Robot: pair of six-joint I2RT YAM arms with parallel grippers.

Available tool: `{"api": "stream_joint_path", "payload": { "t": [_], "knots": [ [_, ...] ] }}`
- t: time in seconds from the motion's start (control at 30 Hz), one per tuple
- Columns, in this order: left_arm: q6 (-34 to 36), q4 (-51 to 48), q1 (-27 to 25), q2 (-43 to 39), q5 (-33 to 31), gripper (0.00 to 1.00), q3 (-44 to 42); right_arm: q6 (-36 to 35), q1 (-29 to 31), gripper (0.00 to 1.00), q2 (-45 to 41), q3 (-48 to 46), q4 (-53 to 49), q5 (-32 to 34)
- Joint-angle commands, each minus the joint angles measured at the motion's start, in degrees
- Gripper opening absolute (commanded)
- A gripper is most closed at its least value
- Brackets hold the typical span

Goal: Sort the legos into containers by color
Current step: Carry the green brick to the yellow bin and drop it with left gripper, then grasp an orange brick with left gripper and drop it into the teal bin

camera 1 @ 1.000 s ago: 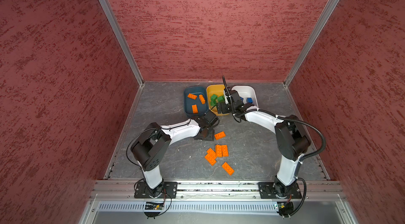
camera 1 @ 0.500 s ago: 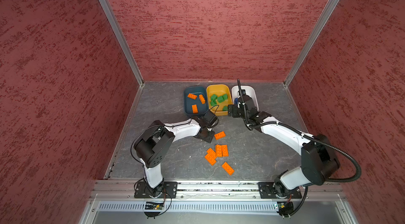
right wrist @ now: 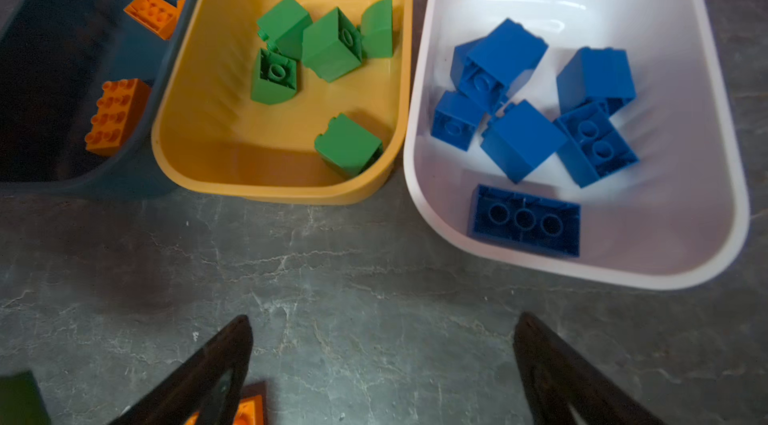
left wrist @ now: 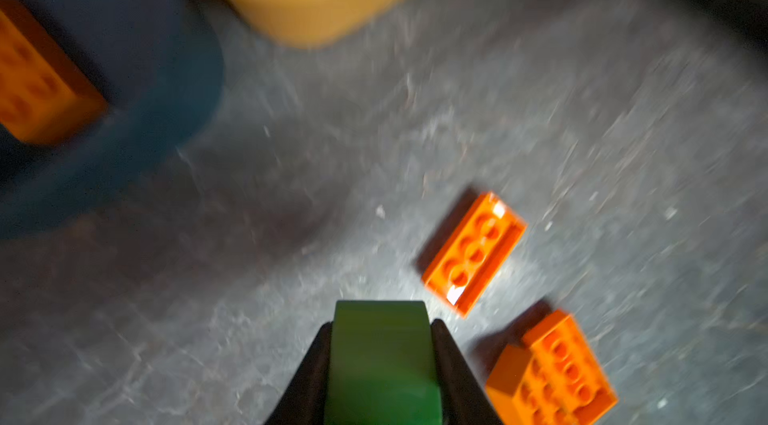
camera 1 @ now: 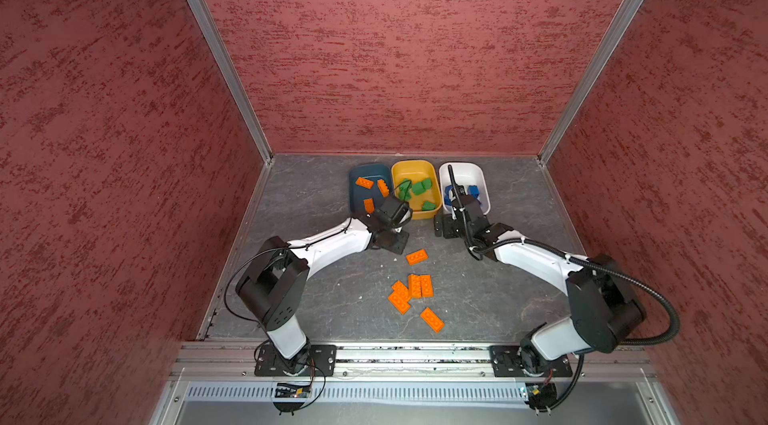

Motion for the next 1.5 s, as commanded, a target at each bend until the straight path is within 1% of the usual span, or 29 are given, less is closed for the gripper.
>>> {"api": "stream_joint_path", "payload": {
  "t": [0.0,0.07,0.13,0.17,0.23,0.27,0.3,0.37,0.4,0.47,0.53,0.57,0.6,0.63,0.7,0.77,1.07,1.2,1.27,1.33,1.43,1.47],
  "knots": [
    [-4.5,7.0,0.5,5.8,-1.4,0.28,8.7,6.3,-0.4,0.99,-2.8,-1.8,2.5,2.0],
    [-7.5,6.2,0.7,11.8,-5.0,0.28,16.1,8.8,-0.4,0.99,-5.3,-3.1,3.7,2.6],
    [-11.5,2.7,1.1,18.4,-9.9,0.3,24.4,10.2,-0.4,0.99,-6.6,-4.1,4.4,2.6],
    [-13.7,-0.8,1.6,21.5,-11.6,0.35,28.9,10.5,-0.3,0.99,-7.4,-4.7,4.4,2.6],
    [-15.1,-5.6,2.0,25.5,-10.6,0.51,36.1,10.5,-0.4,0.99,-8.6,-5.4,3.9,2.9],
    [-14.5,-6.7,1.5,26.1,-10.6,0.64,37.5,10.4,-0.4,0.99,-9.2,-5.7,3.3,3.4],
    [-12.4,-6.0,0.7,25.4,-10.7,0.75,37.0,10.2,-0.4,0.99,-9.8,-6.0,2.8,3.8],
    [-7.1,-2.4,-1.0,22.3,-11.4,0.9,31.8,9.8,-0.4,0.99,-10.8,-6.9,1.9,4.7],
    [-3.8,0.0,-1.8,19.8,-10.9,0.95,27.9,9.8,-0.4,0.99,-11.3,-7.3,1.7,5.1],
    [1.2,4.2,-2.5,15.1,-8.7,0.98,19.7,10.0,-0.4,0.99,-12.1,-8.0,1.3,5.8],
    [6.2,6.5,-2.5,10.8,-2.0,0.98,12.2,10.4,-0.4,0.99,-12.8,-8.6,1.0,6.5],
    [8.9,5.7,-2.4,9.4,2.3,0.98,9.4,10.8,-0.4,0.99,-13.3,-9.0,1.0,7.1],
    [10.7,4.4,-2.4,8.5,5.4,0.97,7.5,11.1,-0.4,0.99,-13.8,-9.4,0.9,7.6],
    [12.5,3.1,-2.6,7.8,6.8,0.97,5.8,11.3,-0.5,0.99,-14.3,-9.9,1.0,8.1],
    [15.3,1.1,-3.1,7.5,7.1,0.95,3.6,11.5,-0.5,0.99,-15.1,-10.5,1.4,8.7],
    [17.0,-0.4,-3.5,8.4,6.5,0.93,3.5,11.5,-0.5,0.99,-15.3,-10.7,1.7,8.8],
    [20.8,-2.3,-4.8,14.7,9.7,0.84,6.7,11.2,-0.6,0.99,-14.7,-9.8,1.0,8.8],
    [21.3,-2.6,-5.7,16.9,7.9,0.8,6.9,10.9,-0.5,0.99,-14.7,-9.9,0.2,8.9],
    [21.3,-2.7,-5.7,18.1,7.0,0.76,7.1,10.8,-0.6,0.99,-14.8,-9.9,0.0,9.0],
    [21.1,-3.0,-5.8,18.9,6.7,0.68,7.5,10.7,-0.6,0.99,-14.9,-10.1,-0.1,9.2],
    [20.1,-2.5,-5.8,18.8,5.6,0.49,7.1,10.8,-0.5,0.99,-15.1,-10.0,-0.3,9.4],
    [19.5,-1.9,-5.7,18.2,5.0,0.45,6.6,10.7,-0.5,0.99,-15.1,-10.0,-0.3,9.6]
  ]
}}
